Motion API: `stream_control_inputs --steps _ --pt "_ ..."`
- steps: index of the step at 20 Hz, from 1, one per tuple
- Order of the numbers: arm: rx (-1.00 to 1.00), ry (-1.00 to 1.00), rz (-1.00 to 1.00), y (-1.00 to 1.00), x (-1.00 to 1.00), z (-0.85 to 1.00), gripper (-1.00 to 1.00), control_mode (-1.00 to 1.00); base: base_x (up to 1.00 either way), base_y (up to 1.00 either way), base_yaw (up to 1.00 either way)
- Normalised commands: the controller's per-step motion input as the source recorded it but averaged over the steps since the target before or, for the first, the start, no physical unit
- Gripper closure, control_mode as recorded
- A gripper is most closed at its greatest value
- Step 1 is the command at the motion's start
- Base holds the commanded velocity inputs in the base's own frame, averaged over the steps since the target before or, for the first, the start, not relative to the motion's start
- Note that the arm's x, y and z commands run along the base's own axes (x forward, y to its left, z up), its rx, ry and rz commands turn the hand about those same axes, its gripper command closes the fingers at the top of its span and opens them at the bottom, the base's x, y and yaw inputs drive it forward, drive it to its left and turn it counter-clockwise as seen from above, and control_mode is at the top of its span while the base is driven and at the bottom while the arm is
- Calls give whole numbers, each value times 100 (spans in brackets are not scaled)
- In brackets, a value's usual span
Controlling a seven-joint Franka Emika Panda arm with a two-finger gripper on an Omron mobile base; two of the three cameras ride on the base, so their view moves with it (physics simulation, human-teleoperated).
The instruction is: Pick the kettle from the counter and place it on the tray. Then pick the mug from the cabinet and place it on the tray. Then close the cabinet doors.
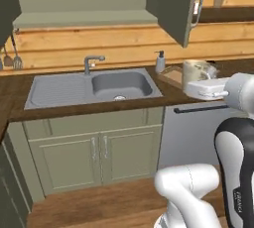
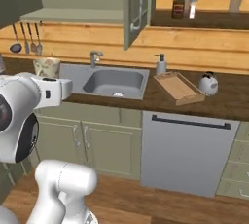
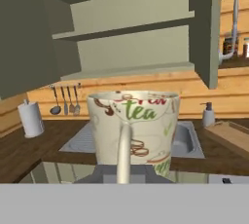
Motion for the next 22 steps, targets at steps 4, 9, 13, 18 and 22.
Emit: stream_control_inputs --steps 4,9,13,18,22 --pt "0 0 0 0 0 0 100 100 -40 -100 0" --pt "0 0 0 0 0 0 100 100 6 -100 4" --pt "0 0 0 0 0 0 100 100 50 -85 9" --pt "0 0 0 0 0 0 100 100 76 -54 14" --pt "0 0 0 0 0 0 100 100 84 -1 3"
